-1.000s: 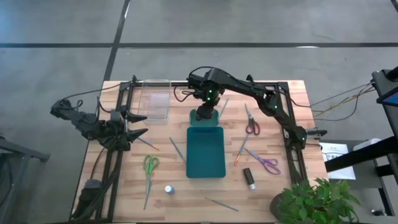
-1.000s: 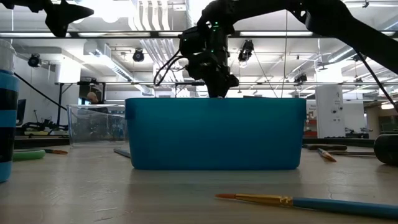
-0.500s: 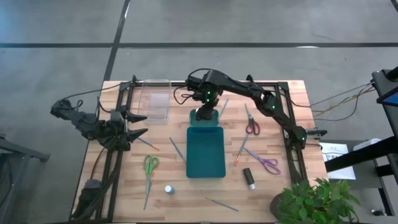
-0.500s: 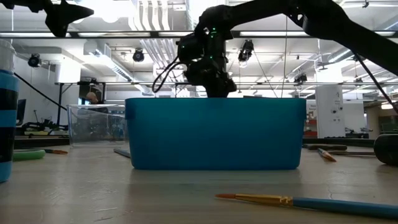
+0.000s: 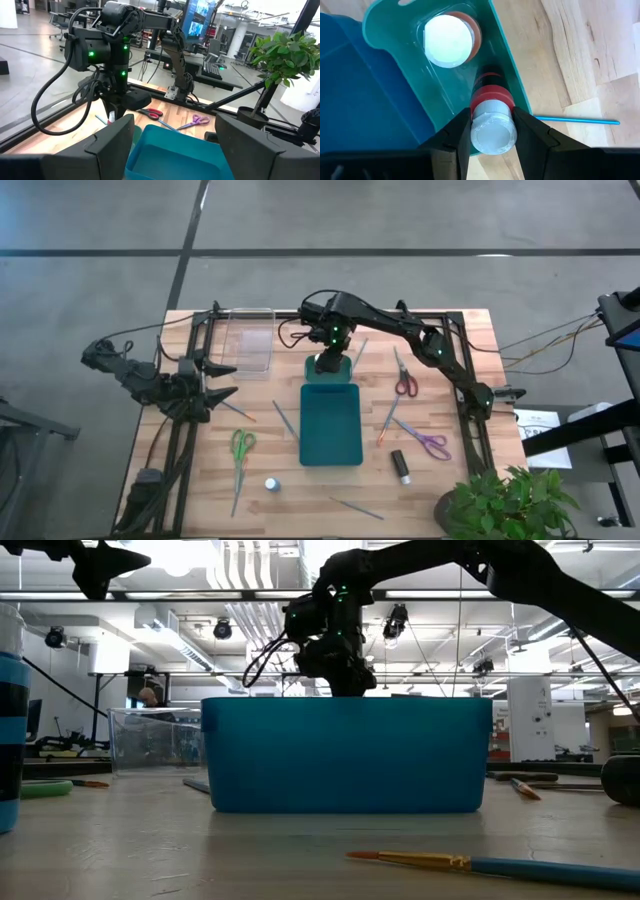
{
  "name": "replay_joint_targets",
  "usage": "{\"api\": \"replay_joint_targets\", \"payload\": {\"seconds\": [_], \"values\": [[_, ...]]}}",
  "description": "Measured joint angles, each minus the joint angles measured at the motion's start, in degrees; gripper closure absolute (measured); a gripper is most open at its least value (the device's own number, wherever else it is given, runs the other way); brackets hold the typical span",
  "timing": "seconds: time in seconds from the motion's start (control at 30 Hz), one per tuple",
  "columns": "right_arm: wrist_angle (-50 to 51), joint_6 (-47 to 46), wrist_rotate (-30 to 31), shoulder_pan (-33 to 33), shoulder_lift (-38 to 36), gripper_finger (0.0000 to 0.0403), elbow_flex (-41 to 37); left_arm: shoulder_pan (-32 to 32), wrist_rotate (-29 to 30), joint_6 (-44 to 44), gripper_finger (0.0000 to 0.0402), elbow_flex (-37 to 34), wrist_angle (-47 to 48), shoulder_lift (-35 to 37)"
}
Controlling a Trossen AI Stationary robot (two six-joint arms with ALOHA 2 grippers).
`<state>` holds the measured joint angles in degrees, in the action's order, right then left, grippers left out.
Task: Pick & Place Paint Supplies
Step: Put the red paint bottle into the green bin
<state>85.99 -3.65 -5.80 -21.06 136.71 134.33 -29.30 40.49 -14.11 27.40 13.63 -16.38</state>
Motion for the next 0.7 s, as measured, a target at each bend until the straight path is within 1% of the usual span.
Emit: {"api": "replay_joint_targets", "payload": {"seconds": [0.7], "values": [[-1.2,2.4,0.0,0.0,-0.1,0.0291,-2.8,0.0,0.0,-1.3,0.0116,0.0,0.6,0.0]]}}
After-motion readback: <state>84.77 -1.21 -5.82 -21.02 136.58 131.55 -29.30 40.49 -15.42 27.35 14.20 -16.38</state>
